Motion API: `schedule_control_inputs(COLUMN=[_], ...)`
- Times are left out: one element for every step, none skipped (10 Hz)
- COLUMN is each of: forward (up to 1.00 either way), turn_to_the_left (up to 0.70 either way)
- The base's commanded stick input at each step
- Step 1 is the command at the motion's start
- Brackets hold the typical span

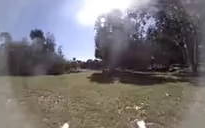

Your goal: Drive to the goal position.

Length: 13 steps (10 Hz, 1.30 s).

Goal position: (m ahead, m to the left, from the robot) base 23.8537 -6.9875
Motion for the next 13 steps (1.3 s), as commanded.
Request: schedule_control_inputs(forward=[0.7,0.7,0.7,0.7,0.7,0.7,0.7,0.7,0.7,0.7,0.7,0.7,0.7], turn_to_the_left=[0.0,0.0,0.0,0.0,0.0,0.0,0.0,0.0,0.0,0.0,0.0,0.0,0.0])
